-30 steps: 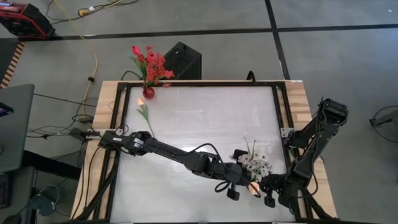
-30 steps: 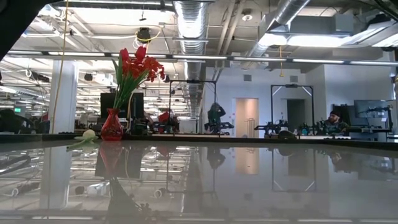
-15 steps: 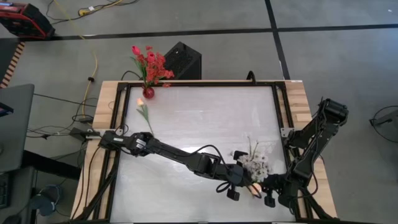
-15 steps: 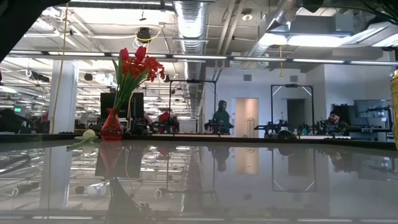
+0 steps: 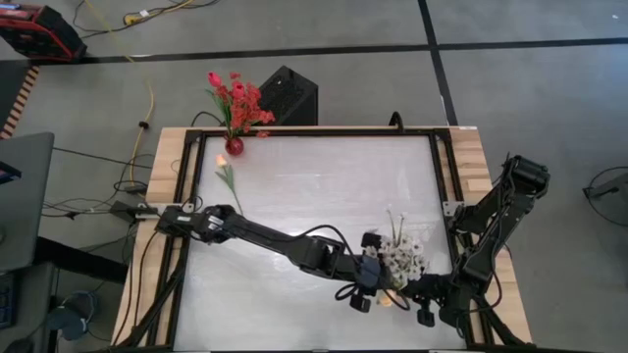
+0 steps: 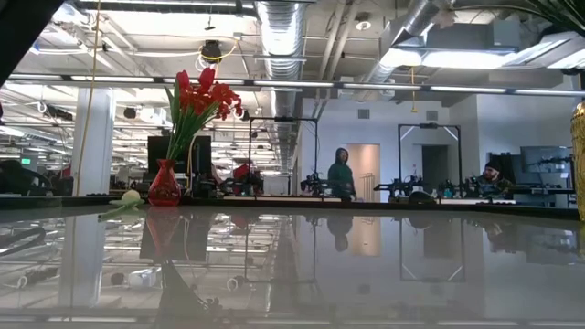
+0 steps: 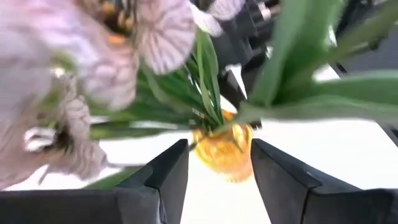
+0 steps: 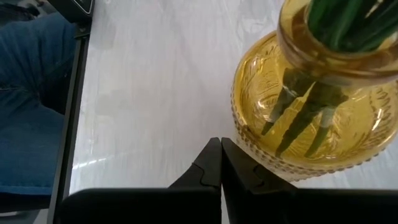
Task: Sort flowers into vase by color
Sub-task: Put the white flower into the transparent yellow vase
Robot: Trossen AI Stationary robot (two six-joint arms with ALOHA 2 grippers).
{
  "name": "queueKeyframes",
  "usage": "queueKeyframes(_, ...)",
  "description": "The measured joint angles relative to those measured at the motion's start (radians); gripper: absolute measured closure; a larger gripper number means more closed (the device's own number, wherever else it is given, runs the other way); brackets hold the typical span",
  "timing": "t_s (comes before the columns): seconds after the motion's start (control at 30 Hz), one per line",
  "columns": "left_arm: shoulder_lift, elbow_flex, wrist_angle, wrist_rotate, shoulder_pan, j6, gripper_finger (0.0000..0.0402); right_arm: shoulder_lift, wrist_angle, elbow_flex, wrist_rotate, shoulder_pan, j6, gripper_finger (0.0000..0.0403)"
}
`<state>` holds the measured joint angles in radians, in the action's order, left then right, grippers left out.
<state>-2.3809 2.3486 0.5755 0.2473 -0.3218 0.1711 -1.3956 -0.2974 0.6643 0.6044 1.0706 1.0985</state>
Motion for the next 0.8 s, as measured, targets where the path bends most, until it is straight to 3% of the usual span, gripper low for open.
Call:
queueKeyframes(0.53, 0.144, 0.001, 0.508, -0.039, -0.022, -0.113, 0.0236, 0.0, -0.009, 0.0, -0.007, 0.0, 0.0, 0.0376)
queueKeyframes(0.8, 0.234, 0.001, 0.86, 0.078, -0.11, -0.267, 0.0236, 0.0, -0.01, -0.001, -0.031, 0.0, 0.0, 0.0376)
